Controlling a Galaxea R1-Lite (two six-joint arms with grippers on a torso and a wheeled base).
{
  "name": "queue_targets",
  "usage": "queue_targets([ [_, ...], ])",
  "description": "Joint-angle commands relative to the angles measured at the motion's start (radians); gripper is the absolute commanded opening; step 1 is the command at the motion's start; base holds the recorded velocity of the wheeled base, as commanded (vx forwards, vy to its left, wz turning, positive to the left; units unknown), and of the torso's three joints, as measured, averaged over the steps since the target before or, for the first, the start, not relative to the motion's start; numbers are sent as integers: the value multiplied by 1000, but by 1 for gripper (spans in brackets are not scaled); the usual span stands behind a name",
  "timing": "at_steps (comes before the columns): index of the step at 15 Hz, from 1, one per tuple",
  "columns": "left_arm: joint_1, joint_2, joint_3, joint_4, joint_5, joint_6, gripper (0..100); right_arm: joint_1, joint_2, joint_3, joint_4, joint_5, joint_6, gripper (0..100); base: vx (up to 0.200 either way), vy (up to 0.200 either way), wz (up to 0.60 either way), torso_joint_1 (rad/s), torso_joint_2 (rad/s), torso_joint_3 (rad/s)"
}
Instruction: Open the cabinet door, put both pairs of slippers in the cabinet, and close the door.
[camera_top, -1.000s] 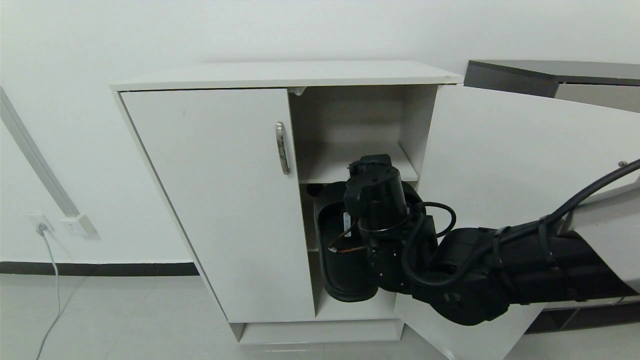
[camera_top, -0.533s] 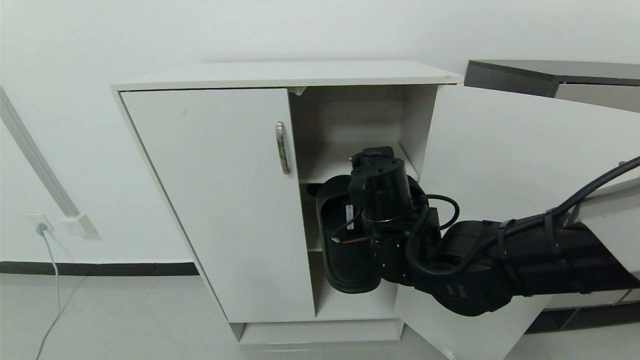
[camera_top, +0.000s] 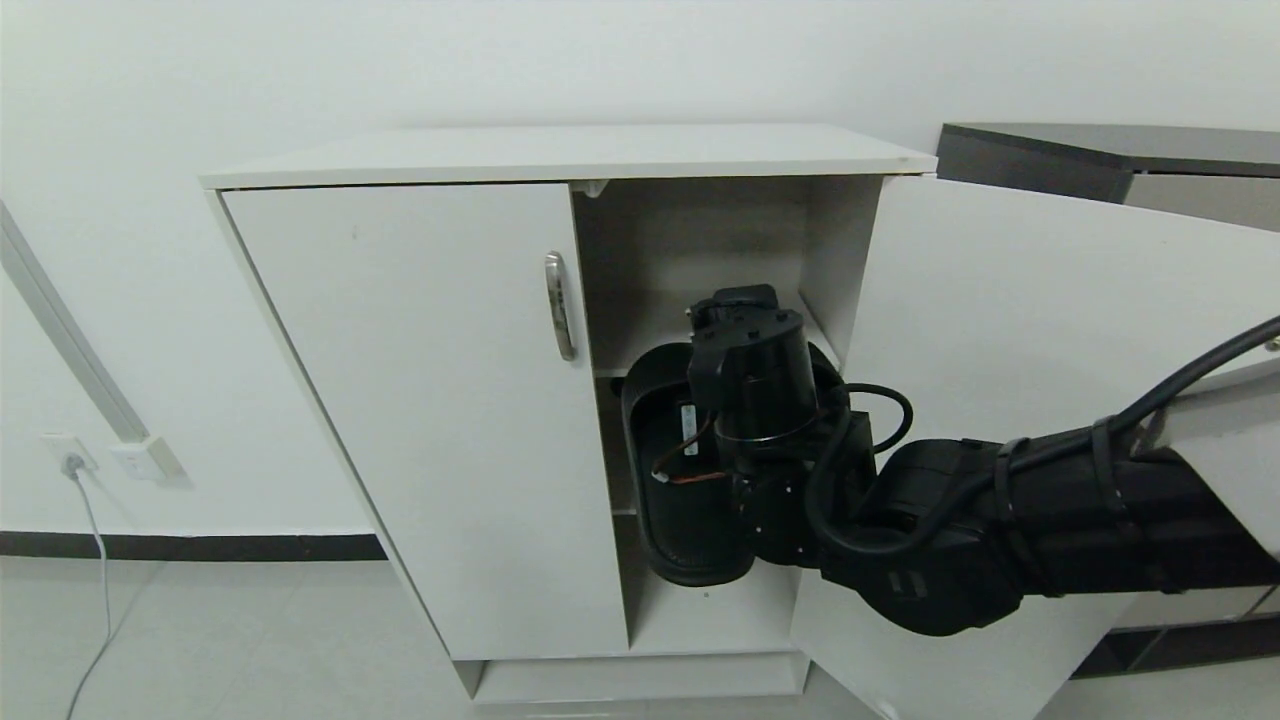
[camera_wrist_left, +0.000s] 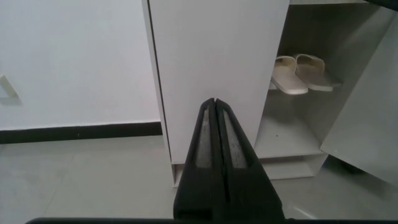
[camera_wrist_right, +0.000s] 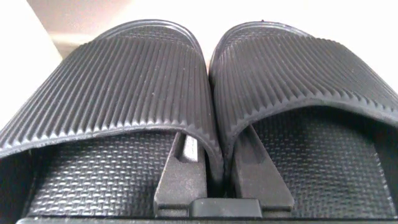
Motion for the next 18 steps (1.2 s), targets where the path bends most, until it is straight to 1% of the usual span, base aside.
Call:
queue_targets([
  [1, 0, 0, 0, 0, 0, 0, 0, -1, -1, -1, 1, -1, 1, 0, 200, 0, 0, -2, -2, 2],
  [8, 0, 0, 0, -1, 2, 0, 0, 6, -5, 1, -1, -2, 0, 0, 200, 0, 0, 1, 2, 0],
  [13, 0, 0, 0, -1, 2, -2, 0, -1, 9, -18, 5, 4, -22, 0, 0, 0, 0, 0, 0, 0],
  [16, 0, 0, 0, -1, 2, -2, 0, -36, 75, -108, 34, 6, -22, 0, 0, 0, 0, 0, 0, 0],
  [18, 0, 0, 0, -1, 3, -2, 0, -68, 126, -223, 114, 9, -16, 0, 0, 0, 0, 0, 0, 0],
])
